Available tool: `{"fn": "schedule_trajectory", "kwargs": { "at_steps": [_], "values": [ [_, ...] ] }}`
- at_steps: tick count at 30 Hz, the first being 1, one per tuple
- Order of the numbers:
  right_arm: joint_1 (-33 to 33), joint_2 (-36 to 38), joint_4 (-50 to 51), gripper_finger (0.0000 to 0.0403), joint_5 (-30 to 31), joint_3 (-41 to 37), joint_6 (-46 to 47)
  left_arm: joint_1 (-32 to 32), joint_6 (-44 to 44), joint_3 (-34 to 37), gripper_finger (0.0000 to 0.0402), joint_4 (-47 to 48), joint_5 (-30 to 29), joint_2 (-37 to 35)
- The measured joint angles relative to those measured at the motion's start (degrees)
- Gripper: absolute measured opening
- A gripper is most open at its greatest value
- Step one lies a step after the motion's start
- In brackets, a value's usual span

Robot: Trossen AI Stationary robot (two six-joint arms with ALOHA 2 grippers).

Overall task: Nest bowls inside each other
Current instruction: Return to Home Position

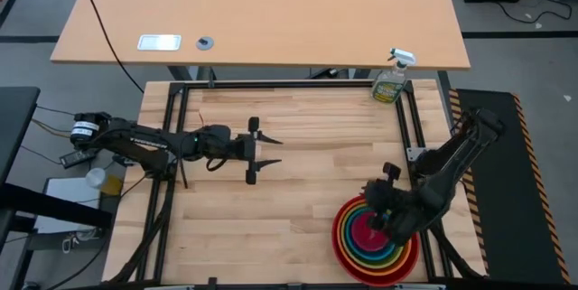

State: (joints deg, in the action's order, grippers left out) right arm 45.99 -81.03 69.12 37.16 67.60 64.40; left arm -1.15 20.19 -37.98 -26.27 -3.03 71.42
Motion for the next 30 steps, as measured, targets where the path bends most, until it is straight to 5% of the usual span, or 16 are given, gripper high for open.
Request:
{"fn": "schedule_trajectory", "kwargs": {
  "at_steps": [8,13,23,30],
  "values": [
    [-7.57,19.21,-32.09,0.0055,1.55,-19.16,-20.43,-1.03,-1.54,0.00,0.0233,-1.10,-1.23,0.02],
    [-16.11,29.97,-45.88,0.0041,-4.70,-29.11,-34.57,-0.48,-4.00,0.00,0.0233,-0.84,-1.62,0.02],
    [-23.98,55.38,-48.39,0.0036,-8.23,-38.78,-45.94,-0.56,-4.39,0.70,0.0233,2.94,-1.55,-1.41],
    [-24.86,67.37,-48.37,0.0036,-9.02,-44.80,-49.08,2.55,-8.86,11.02,0.0233,-4.72,-1.43,-11.37]
  ]
}}
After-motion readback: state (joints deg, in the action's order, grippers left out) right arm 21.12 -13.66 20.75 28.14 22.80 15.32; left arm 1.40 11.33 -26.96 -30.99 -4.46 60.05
